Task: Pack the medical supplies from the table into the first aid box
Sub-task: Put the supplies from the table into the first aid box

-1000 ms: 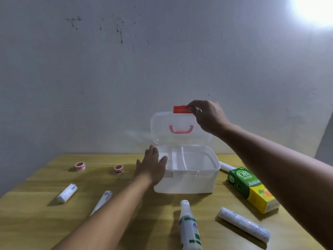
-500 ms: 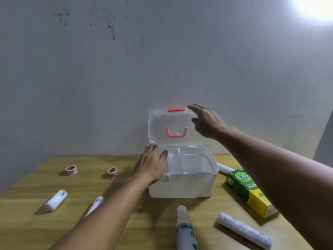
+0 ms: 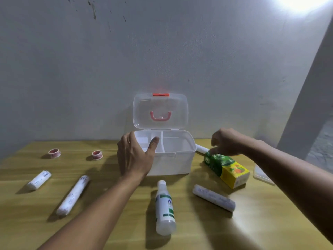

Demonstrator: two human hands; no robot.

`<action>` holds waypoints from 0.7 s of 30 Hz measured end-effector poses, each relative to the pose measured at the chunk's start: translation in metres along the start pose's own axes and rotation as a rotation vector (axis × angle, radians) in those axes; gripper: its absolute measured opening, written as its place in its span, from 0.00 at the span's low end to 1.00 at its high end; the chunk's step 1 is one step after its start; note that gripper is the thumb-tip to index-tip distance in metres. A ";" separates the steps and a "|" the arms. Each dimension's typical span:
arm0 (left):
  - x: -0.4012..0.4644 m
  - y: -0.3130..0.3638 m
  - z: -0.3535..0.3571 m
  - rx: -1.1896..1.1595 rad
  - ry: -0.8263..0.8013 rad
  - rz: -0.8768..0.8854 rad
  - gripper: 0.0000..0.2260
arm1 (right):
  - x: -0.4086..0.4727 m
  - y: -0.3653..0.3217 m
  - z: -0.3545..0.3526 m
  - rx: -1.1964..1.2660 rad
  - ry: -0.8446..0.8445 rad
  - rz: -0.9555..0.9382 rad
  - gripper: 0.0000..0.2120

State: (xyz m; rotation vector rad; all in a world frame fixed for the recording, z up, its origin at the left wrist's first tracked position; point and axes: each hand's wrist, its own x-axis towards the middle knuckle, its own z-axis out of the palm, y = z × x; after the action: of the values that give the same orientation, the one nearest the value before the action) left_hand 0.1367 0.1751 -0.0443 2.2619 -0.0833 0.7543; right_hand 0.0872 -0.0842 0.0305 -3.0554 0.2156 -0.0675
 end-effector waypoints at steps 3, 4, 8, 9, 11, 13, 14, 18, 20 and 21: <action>-0.010 -0.001 -0.001 -0.124 -0.035 -0.035 0.43 | -0.023 0.011 0.001 -0.064 -0.186 0.151 0.26; -0.012 -0.002 0.000 -0.145 -0.060 -0.049 0.46 | -0.029 0.012 0.002 -0.057 -0.235 0.188 0.29; -0.016 -0.002 0.000 -0.120 -0.127 -0.071 0.51 | -0.048 0.016 0.006 0.030 -0.285 0.264 0.35; -0.015 -0.002 -0.001 -0.119 -0.138 -0.075 0.52 | -0.050 0.016 0.006 0.065 -0.272 0.278 0.35; -0.014 -0.002 -0.003 -0.139 -0.157 -0.092 0.52 | -0.052 0.017 -0.001 0.087 -0.222 0.287 0.35; -0.014 -0.003 -0.004 -0.167 -0.156 -0.123 0.51 | -0.051 0.016 -0.014 0.056 -0.123 0.269 0.28; -0.014 -0.002 -0.005 -0.179 -0.154 -0.136 0.50 | -0.050 0.015 -0.023 0.029 -0.057 0.249 0.24; -0.013 -0.005 -0.009 -0.185 -0.151 -0.137 0.46 | -0.040 0.001 -0.056 -0.058 0.173 0.070 0.14; -0.013 -0.005 -0.011 -0.172 -0.166 -0.136 0.46 | -0.034 -0.012 -0.066 -0.024 0.204 -0.036 0.11; -0.013 -0.005 -0.012 -0.155 -0.176 -0.137 0.47 | -0.031 -0.021 -0.068 -0.027 0.204 -0.086 0.10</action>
State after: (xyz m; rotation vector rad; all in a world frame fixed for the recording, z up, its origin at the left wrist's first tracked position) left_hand 0.1220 0.1845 -0.0480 2.1565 -0.0671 0.4604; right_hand 0.0562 -0.0643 0.0986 -3.0816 0.0974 -0.3855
